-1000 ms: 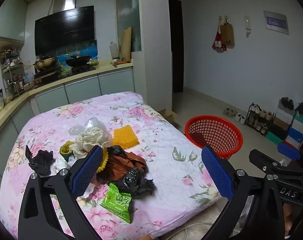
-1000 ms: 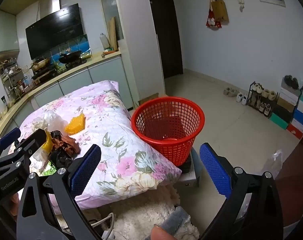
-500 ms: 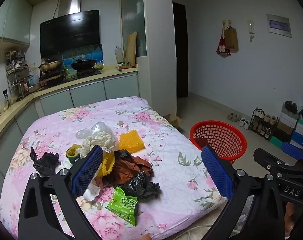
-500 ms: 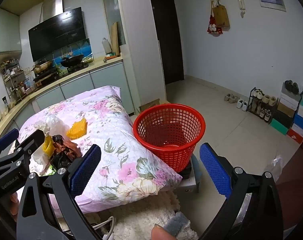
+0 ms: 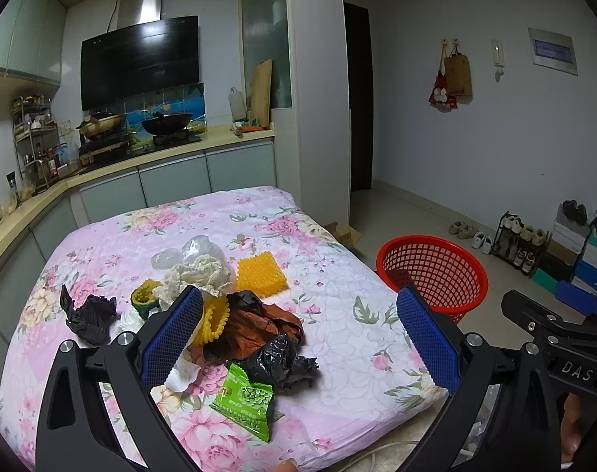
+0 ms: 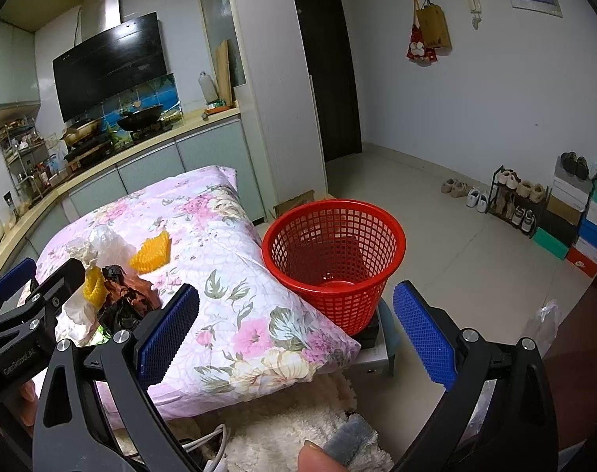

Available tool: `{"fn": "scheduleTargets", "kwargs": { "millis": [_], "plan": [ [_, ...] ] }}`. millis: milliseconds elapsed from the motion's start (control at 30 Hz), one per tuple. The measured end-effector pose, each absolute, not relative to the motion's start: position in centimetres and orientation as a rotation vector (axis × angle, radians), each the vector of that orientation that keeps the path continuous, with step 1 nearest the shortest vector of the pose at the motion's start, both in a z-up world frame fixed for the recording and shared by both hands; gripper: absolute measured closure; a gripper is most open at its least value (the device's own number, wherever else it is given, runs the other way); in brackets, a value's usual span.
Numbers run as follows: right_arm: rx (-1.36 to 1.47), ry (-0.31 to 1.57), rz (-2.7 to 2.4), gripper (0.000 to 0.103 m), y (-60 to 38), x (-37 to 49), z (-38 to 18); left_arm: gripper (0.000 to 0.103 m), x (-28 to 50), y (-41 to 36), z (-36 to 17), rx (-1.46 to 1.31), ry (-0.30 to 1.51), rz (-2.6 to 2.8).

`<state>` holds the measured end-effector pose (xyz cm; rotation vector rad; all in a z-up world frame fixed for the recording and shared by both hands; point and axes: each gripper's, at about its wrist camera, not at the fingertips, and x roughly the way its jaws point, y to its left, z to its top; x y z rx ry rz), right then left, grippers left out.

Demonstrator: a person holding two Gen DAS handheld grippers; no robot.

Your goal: Collect trash

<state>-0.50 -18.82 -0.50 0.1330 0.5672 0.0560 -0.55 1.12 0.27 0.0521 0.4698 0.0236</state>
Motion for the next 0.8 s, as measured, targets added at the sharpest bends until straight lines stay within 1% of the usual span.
{"fn": "scheduleTargets", "kwargs": {
  "millis": [800],
  "plan": [
    [0.136, 0.582, 0.052, 0.007, -18.94, -0.46, -1.0, 0.007, -0.56, 1.03, -0.16, 0.05, 0.481, 0.022]
  ]
}}
